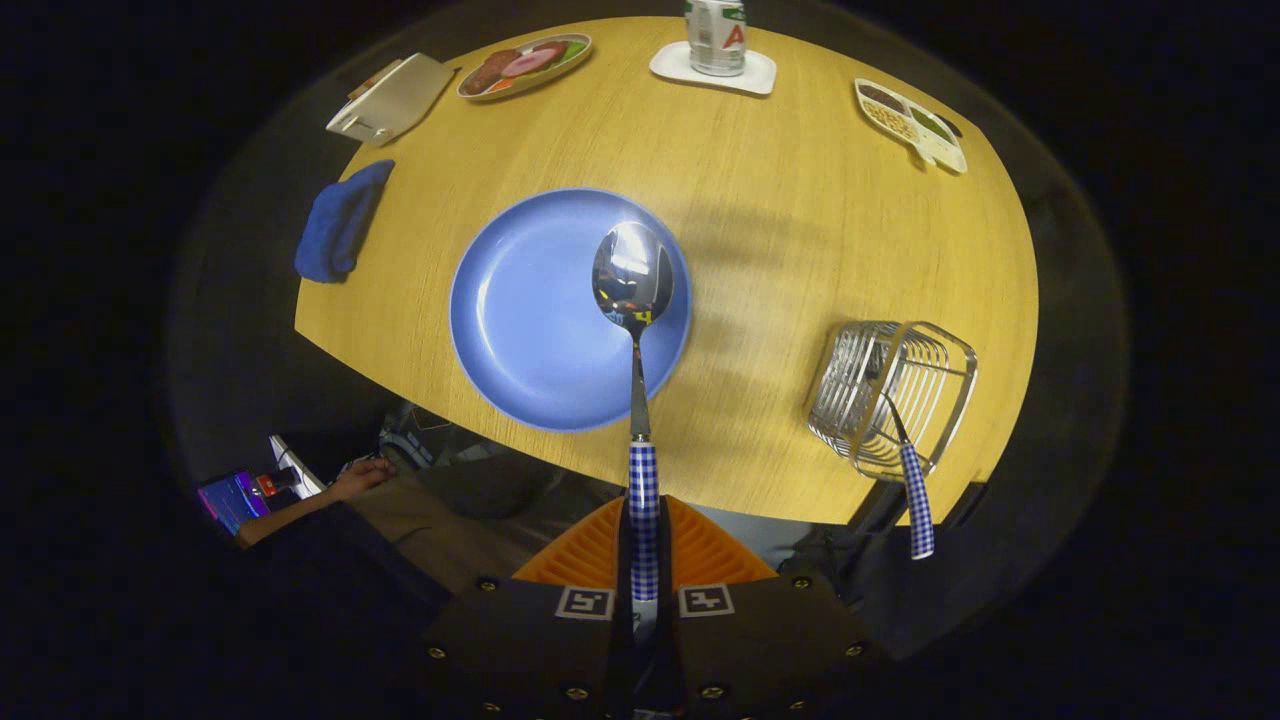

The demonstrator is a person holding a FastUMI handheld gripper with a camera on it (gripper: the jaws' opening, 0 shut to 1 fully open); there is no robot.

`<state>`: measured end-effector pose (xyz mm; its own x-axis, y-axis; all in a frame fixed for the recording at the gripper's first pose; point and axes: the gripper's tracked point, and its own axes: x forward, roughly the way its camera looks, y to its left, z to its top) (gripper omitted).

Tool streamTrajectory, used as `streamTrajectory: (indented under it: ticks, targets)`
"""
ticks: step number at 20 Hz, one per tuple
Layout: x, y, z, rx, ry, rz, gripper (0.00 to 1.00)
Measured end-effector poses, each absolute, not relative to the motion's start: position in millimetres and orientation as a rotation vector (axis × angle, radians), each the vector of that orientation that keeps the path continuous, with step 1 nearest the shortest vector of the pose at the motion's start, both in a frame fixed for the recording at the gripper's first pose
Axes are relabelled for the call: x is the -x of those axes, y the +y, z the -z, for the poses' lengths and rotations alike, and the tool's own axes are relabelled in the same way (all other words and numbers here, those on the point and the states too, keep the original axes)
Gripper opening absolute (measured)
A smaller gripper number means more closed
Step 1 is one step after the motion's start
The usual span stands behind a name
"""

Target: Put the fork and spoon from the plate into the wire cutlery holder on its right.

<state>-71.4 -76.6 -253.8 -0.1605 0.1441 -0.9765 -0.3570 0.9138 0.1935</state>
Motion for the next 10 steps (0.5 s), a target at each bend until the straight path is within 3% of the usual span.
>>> streamTrajectory:
  ticks: [10]
  targets:
    - [73.6, -169.2, 222.0, 0.04, 1.723, -0.27, 0.09]
